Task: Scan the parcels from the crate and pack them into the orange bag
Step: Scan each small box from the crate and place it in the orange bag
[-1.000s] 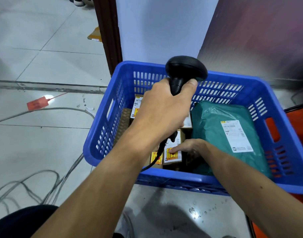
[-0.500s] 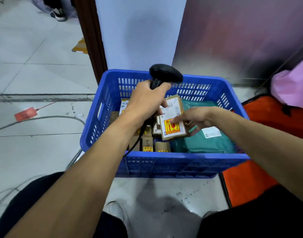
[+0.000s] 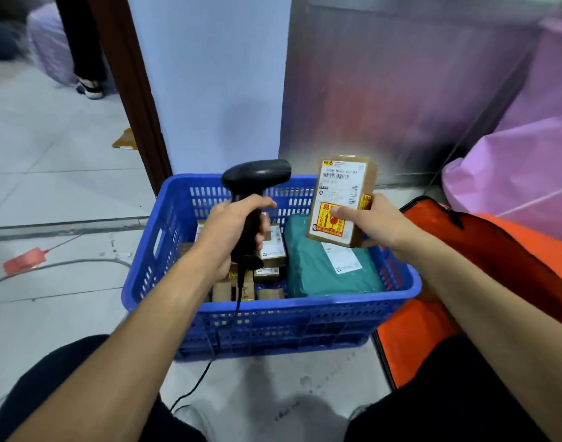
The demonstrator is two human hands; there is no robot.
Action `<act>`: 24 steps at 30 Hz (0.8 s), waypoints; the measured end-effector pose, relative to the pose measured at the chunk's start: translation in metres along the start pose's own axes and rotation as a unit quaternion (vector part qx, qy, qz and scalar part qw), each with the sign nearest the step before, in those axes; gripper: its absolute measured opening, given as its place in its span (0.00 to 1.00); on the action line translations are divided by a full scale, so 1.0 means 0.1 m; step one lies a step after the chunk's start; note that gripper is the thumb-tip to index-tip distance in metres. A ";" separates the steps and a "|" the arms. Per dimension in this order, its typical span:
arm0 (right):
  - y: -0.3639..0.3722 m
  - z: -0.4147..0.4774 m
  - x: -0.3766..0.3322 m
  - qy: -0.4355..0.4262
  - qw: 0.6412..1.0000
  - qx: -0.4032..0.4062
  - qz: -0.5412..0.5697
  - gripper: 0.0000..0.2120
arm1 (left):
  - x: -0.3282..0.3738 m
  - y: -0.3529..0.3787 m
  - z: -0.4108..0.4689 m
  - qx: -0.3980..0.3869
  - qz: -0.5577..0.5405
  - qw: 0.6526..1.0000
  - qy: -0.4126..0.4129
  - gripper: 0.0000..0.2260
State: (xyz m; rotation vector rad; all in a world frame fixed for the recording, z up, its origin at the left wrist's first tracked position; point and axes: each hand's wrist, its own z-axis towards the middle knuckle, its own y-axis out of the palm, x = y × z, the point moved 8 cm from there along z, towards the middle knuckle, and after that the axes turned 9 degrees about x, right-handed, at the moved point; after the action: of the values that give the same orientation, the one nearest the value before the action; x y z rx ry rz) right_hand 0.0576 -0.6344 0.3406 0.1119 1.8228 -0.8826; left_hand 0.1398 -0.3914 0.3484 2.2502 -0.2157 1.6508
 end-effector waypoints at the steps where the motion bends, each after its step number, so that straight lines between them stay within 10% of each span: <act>1: -0.01 -0.01 0.09 0.003 1.000 0.023 0.012 0.26 | -0.03 0.04 -0.03 -0.001 -0.006 1.000 -0.003 0.10; 6: 0.05 0.05 0.37 -0.013 0.999 0.033 -0.005 0.39 | -0.10 0.17 -0.09 -0.015 0.005 1.000 0.020 0.07; 11: -0.03 0.05 0.31 -0.021 0.997 0.048 -0.050 0.27 | -0.11 0.14 -0.04 -0.001 0.010 1.000 0.030 0.06; 24: -0.08 0.18 0.43 -0.016 0.990 0.092 -0.106 0.30 | -0.22 0.06 -0.06 -0.017 0.065 0.998 0.010 0.09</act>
State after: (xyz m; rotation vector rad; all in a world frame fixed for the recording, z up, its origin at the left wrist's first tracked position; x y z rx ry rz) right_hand 0.0491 -0.6649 0.3055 0.0205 1.7430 -1.1950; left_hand 0.1253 -0.3966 0.3302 2.2351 -0.3895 1.7208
